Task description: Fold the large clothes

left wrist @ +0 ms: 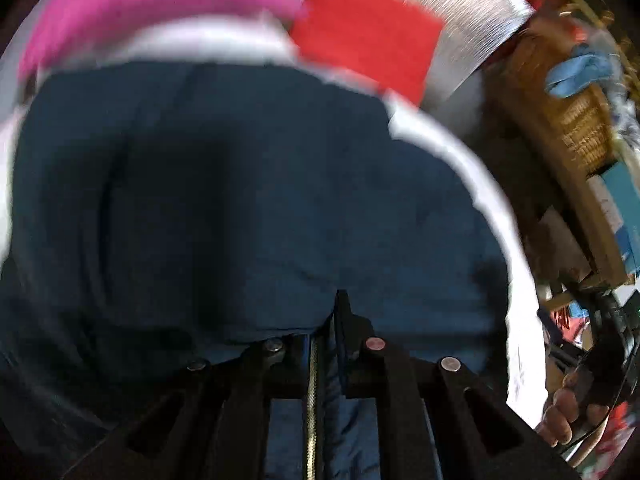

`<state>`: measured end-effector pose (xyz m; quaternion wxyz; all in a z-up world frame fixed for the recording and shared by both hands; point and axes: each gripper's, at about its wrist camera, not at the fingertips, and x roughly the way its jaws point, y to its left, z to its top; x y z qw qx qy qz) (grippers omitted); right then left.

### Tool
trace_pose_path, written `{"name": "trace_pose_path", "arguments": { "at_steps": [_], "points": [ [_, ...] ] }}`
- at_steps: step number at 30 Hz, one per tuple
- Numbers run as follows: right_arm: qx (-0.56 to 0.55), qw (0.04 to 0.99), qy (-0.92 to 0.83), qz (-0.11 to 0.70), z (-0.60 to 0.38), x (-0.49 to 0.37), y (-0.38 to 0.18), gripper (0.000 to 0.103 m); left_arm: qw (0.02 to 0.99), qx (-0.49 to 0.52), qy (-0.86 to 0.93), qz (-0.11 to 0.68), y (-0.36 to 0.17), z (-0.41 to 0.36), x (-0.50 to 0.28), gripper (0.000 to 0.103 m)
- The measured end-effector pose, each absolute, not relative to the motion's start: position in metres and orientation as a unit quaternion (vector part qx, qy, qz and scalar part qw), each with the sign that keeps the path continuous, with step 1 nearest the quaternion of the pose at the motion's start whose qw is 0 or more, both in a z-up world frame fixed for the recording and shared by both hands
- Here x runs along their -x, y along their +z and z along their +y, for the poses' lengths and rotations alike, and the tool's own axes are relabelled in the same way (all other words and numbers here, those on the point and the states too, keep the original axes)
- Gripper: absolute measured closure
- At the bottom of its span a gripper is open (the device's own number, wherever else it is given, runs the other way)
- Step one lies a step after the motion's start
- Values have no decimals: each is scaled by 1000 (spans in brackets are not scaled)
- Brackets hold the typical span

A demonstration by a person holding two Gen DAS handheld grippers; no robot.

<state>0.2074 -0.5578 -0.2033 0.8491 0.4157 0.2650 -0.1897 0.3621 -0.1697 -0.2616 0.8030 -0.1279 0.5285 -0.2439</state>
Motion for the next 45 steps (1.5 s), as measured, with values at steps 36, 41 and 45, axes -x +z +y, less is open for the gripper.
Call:
{"name": "trace_pose_path", "arguments": {
  "at_steps": [36, 41, 45],
  "points": [
    [-367, 869, -146, 299, -526, -231, -206, 28, 810, 272, -293, 429, -192, -78, -351, 72],
    [-381, 863, -140, 300, -529, -229, -208, 28, 817, 205, -372, 389, -156, -143, -316, 67],
    [-380, 863, -139, 301, -528, -224, -206, 28, 814, 159, -417, 372, -141, -184, -289, 38]
  ]
}}
